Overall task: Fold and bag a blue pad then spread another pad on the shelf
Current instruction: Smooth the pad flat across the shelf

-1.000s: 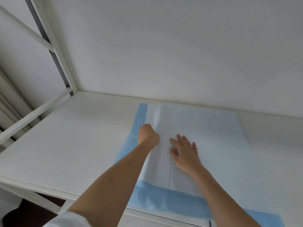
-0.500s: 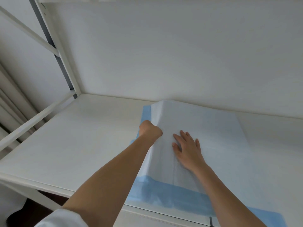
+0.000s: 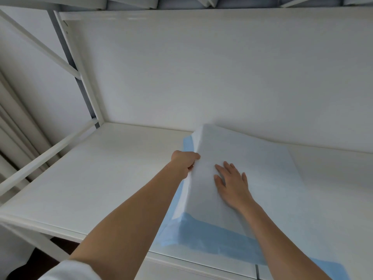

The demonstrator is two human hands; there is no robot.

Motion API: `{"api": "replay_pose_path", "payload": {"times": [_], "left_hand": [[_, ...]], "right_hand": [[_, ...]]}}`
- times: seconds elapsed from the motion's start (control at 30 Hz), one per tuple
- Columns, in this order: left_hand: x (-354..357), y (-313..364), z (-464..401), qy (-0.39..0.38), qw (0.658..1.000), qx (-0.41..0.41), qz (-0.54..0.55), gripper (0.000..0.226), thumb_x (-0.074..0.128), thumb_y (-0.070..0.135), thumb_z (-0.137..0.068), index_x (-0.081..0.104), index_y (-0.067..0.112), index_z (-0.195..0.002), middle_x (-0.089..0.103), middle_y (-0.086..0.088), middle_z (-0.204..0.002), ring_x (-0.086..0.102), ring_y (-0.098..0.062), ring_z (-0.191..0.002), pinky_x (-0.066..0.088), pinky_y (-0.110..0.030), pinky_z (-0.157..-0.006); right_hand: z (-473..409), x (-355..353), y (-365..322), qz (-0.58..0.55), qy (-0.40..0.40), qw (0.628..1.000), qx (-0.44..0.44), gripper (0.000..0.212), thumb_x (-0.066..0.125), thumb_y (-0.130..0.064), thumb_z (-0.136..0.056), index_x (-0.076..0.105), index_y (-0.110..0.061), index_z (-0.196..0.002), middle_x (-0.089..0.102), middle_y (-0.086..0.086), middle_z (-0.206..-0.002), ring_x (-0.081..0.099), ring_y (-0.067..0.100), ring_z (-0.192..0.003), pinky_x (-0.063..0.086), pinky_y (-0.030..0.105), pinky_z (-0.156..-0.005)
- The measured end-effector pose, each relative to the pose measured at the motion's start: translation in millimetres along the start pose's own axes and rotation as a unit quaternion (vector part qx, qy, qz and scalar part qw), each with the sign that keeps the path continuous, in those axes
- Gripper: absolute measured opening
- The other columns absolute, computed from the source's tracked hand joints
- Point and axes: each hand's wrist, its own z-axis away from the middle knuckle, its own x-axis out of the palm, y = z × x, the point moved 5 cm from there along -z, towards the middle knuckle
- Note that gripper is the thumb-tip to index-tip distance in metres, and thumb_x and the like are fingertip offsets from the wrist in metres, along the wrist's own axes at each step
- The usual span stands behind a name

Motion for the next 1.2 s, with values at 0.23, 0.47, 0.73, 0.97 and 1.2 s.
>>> {"api": "replay_pose_path", "payload": {"times": [0.23, 0.47, 0.73, 0.97, 1.2], "left_hand": [[2, 7, 23, -0.057, 0.997, -0.048, 0.031, 0.005, 0.057, 0.012, -0.084, 0.057, 0.011, -0.079, 0.058, -0.002, -0.076, 0.054, -0.016, -0.063, 0.044, -0.024, -0.056], [1, 11, 40, -0.094, 0.992, -0.079, 0.020, 0.019, 0.060, 0.025, -0.074, 0.064, 0.020, -0.092, 0.059, -0.007, -0.106, 0.058, -0.026, -0.083, 0.046, -0.034, -0.073], [8, 6, 43, -0.188, 0.976, -0.075, 0.081, 0.047, 0.068, 0.030, -0.075, 0.057, 0.022, -0.121, 0.057, -0.017, -0.114, 0.062, -0.036, -0.086, 0.056, -0.044, -0.076], [17, 0, 46, -0.277, 0.951, -0.062, 0.124, 0.031, 0.062, 0.027, -0.085, 0.064, 0.015, -0.114, 0.068, -0.015, -0.110, 0.063, -0.033, -0.097, 0.051, -0.042, -0.092], [23, -12, 31, -0.309, 0.945, 0.005, 0.107, 0.081, 0.075, 0.002, -0.069, 0.041, 0.028, -0.138, 0.056, -0.014, -0.132, 0.059, -0.038, -0.115, 0.049, -0.055, -0.094]], "right_hand": [[1, -8, -4, -0.010, 0.006, 1.000, 0.004, 0.047, 0.027, -0.037, -0.102, 0.027, -0.026, -0.148, 0.014, 0.001, -0.159, 0.007, 0.018, -0.147, 0.005, 0.048, -0.118], [3, -16, -5, -0.020, 0.018, 1.000, 0.007, 0.047, 0.026, -0.036, -0.102, 0.026, -0.026, -0.149, 0.014, 0.001, -0.159, 0.009, 0.019, -0.147, 0.006, 0.048, -0.118], [0, -24, -5, -0.035, 0.034, 0.999, 0.010, 0.047, 0.027, -0.037, -0.102, 0.027, -0.026, -0.148, 0.017, 0.002, -0.158, 0.012, 0.019, -0.146, 0.009, 0.050, -0.117], [-1, -26, -6, -0.043, 0.036, 0.998, 0.012, 0.047, 0.028, -0.036, -0.102, 0.027, -0.025, -0.148, 0.017, 0.003, -0.158, 0.012, 0.018, -0.146, 0.009, 0.050, -0.117], [-3, -23, -5, -0.026, 0.029, 0.999, 0.013, 0.047, 0.027, -0.037, -0.102, 0.028, -0.025, -0.147, 0.018, 0.003, -0.158, 0.014, 0.019, -0.146, 0.011, 0.050, -0.117]]}}
